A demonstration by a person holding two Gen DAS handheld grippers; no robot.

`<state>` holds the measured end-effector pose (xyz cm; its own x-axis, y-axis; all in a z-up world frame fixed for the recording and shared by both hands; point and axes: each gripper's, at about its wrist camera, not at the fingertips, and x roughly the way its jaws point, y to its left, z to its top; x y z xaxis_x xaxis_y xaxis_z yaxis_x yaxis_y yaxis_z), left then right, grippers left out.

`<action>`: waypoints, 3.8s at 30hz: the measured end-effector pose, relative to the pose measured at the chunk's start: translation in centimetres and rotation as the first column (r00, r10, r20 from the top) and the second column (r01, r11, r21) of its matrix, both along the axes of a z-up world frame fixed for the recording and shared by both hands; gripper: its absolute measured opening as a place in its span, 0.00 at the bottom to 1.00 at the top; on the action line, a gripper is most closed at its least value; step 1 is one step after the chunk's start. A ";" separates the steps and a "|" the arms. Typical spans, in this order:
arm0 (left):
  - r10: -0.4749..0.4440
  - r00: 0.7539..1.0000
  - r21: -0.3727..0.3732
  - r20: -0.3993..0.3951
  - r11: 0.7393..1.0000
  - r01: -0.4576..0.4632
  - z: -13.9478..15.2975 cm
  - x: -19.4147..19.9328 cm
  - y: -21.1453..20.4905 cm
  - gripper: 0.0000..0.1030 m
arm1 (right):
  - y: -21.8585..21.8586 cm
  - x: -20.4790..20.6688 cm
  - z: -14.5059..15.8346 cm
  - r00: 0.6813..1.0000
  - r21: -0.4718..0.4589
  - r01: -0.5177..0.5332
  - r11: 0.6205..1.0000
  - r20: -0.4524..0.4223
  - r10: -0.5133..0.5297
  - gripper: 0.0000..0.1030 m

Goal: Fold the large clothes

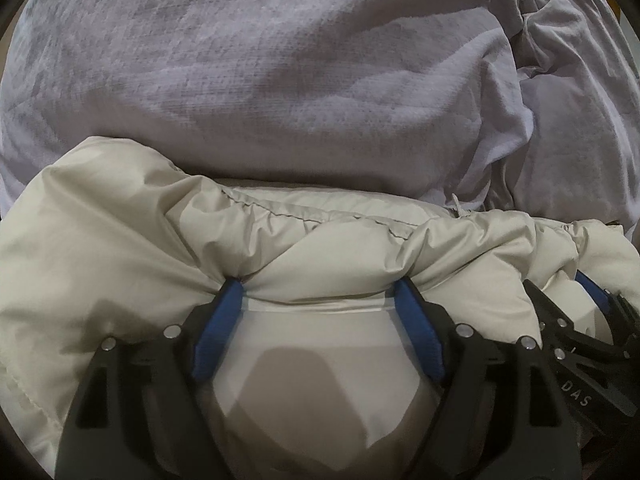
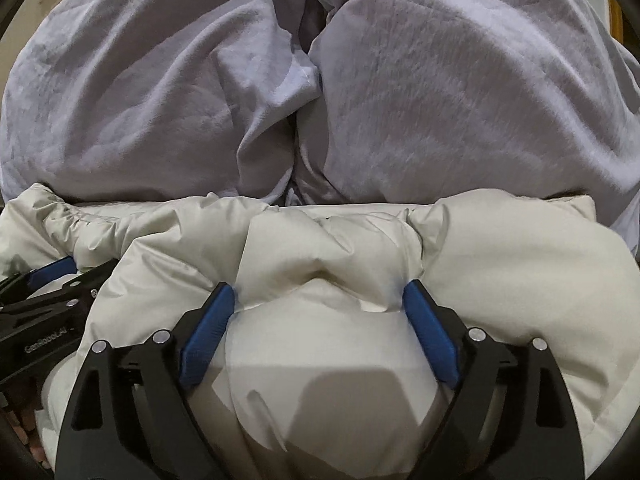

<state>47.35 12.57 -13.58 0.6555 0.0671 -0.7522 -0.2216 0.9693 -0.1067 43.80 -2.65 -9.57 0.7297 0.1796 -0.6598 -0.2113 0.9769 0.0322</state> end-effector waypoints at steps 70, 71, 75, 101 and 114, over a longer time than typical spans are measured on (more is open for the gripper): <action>0.113 0.994 0.037 -0.009 0.993 -0.113 7.1 -16.9 3.1 0.80 | -16.5 -8.8 0.5 0.935 0.063 0.347 0.936 -0.099 -0.341 0.94; 0.113 0.994 0.037 -0.010 0.993 -0.113 7.2 -17.7 3.0 0.80 | -17.2 -9.2 0.7 0.929 0.068 0.363 0.929 -0.106 -0.355 0.94; 0.134 0.990 -0.005 -0.032 0.991 -0.134 7.0 -19.5 3.4 0.81 | -20.6 -10.4 0.1 0.891 0.115 0.442 0.889 -0.165 -0.422 0.94; 0.265 0.946 -0.204 -0.189 0.931 -0.302 1.9 -16.4 7.6 0.87 | -21.7 -6.8 -4.9 0.848 0.378 0.483 0.790 -0.427 -0.314 0.90; 0.267 0.954 -0.257 -0.133 0.921 -0.294 2.0 -16.2 8.3 0.48 | -20.3 -7.4 -3.6 0.884 0.326 0.434 0.840 -0.333 -0.327 0.38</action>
<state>31.18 20.89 -11.55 0.5652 0.0228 -0.8247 -0.5020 0.8028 -0.3218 36.45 -22.99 -13.17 0.6092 0.1975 -0.7680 0.2425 0.8757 0.4176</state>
